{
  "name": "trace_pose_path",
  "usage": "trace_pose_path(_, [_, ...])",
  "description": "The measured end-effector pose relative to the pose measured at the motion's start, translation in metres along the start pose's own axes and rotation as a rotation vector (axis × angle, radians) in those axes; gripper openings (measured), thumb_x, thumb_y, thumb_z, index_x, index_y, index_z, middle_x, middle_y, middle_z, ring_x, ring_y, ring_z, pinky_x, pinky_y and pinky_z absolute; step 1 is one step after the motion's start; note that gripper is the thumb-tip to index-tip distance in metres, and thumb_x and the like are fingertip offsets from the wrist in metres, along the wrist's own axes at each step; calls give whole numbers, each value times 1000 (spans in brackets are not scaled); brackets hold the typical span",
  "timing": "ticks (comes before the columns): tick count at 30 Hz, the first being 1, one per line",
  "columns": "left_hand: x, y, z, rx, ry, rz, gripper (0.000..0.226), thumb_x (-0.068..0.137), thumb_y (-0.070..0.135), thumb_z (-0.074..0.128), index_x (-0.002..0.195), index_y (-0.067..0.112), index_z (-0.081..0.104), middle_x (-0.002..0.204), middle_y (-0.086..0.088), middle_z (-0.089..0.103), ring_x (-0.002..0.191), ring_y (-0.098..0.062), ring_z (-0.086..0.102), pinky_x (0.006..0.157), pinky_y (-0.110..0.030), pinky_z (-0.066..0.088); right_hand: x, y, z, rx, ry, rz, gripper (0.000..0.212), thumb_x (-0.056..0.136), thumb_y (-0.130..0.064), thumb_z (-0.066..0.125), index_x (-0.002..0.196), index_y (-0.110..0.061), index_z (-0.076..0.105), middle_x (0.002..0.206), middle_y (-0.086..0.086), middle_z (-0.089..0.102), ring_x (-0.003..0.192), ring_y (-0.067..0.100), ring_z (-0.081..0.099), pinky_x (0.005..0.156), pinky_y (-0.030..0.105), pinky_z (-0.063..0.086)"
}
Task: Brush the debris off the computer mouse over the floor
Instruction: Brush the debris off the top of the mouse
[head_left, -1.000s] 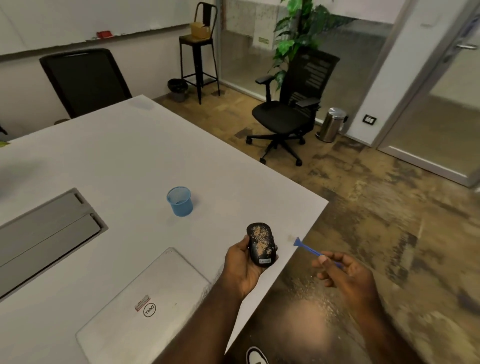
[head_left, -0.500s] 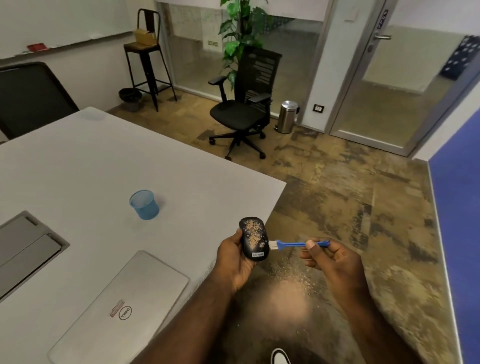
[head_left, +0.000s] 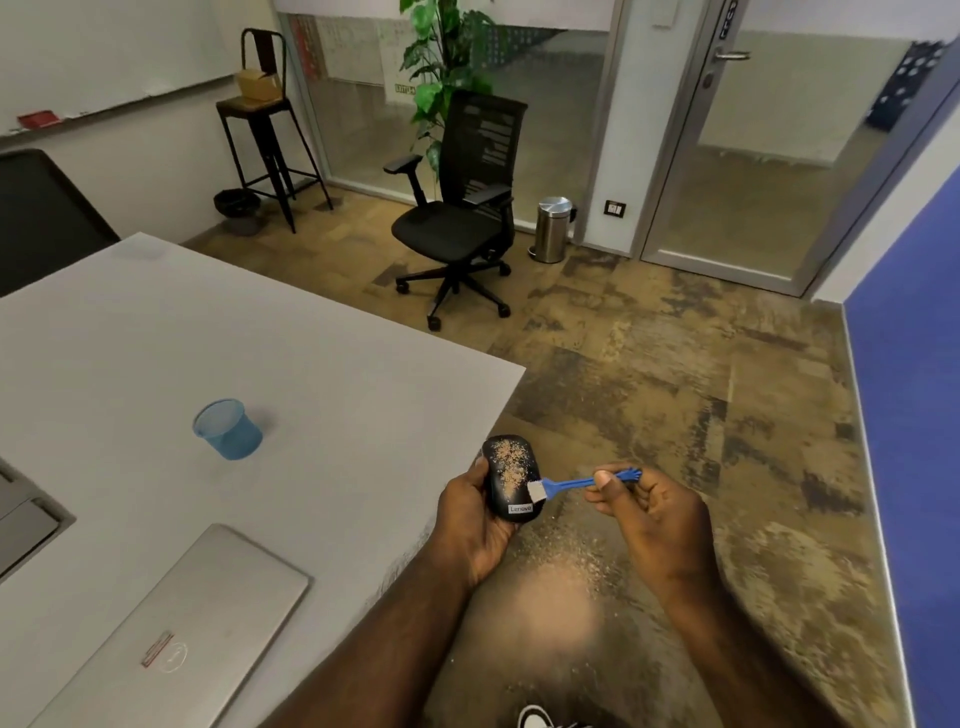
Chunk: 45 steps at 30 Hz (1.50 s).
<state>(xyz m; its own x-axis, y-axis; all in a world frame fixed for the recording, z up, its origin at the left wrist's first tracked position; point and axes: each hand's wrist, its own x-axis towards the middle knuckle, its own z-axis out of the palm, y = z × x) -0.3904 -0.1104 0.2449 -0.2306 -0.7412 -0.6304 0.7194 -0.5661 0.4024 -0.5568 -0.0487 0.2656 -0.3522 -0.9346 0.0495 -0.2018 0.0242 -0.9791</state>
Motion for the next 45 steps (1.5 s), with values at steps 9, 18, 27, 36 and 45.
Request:
trace_pose_path(9, [12, -25, 37, 62, -45, -71, 46, 104, 30, 31, 106, -6, 58, 104, -30, 66, 94, -39, 61, 90, -47, 48, 48, 10, -49, -30, 120, 9, 11, 90, -22, 69, 88, -33, 71, 77, -2, 77, 79, 15, 76, 80, 50, 61])
trace_pose_path(18, [23, -36, 61, 51, -32, -51, 43, 105, 28, 29, 107, -3, 59, 124, -28, 60, 98, -34, 62, 79, -45, 56, 40, 9, -65, -8, -10, -5, 14, 91, -12, 67, 85, -25, 72, 74, 0, 77, 74, 16, 76, 75, 38, 62])
trace_pose_path(27, [25, -40, 69, 48, -29, -59, 42, 105, 27, 29, 111, -4, 57, 107, -26, 65, 94, -36, 62, 84, -48, 52, 50, 4, -72, 55, 30, -49, 16, 90, -10, 68, 86, -24, 72, 75, -1, 78, 73, 18, 76, 75, 39, 63])
trace_pose_path(36, [28, -36, 75, 50, -29, -49, 39, 105, 26, 29, 105, -2, 57, 113, -27, 63, 97, -38, 62, 69, -47, 58, 52, 6, -68, -31, 130, -113, 14, 90, -19, 69, 87, -31, 75, 73, 7, 75, 71, 33, 73, 63, 36, 57])
trace_pose_path(45, [32, -38, 78, 26, -27, -49, 44, 105, 27, 30, 104, -5, 59, 106, -24, 64, 91, -35, 63, 67, -44, 60, 34, 6, -49, -115, -43, -274, 15, 85, -5, 74, 93, -17, 78, 66, -15, 68, 55, -2, 62, 54, 11, 44])
